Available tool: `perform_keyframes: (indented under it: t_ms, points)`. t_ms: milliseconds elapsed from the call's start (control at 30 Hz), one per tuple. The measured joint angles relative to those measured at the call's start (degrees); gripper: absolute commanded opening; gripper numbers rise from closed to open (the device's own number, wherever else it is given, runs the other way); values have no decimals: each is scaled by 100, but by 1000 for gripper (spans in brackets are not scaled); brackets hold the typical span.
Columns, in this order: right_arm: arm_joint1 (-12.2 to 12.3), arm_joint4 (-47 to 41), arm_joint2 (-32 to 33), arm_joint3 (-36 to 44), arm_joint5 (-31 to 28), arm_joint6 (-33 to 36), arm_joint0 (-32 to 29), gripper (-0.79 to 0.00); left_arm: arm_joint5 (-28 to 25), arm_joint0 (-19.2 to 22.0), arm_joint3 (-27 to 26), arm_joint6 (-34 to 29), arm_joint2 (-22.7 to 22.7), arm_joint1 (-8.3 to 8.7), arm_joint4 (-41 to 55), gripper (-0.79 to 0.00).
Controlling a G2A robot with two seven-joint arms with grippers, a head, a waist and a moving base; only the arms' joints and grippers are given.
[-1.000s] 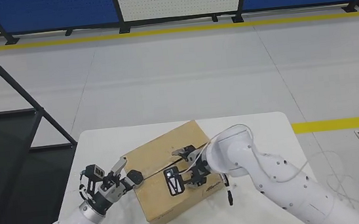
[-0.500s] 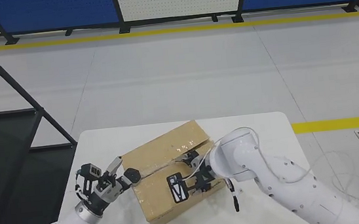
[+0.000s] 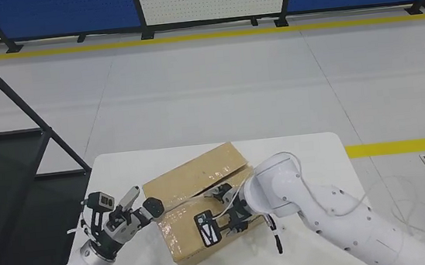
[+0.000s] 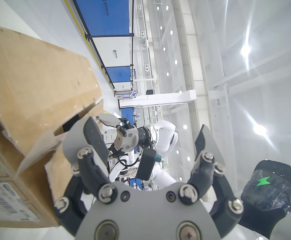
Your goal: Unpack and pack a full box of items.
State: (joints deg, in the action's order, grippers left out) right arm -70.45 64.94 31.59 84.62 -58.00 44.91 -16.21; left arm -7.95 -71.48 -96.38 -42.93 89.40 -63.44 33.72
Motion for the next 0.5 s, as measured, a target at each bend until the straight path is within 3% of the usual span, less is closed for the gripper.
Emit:
perform_keyframes:
  t_ms: [267, 500]
  points:
    - [-60, -9, -160, -113, 0, -95, 123, 0, 105, 380, 686, 81, -383, -36, -212, 0]
    - [-91, -5, -199, -176, 28, -148, 172, 0, 81, 457, 936, 29, -546, -54, -249, 0]
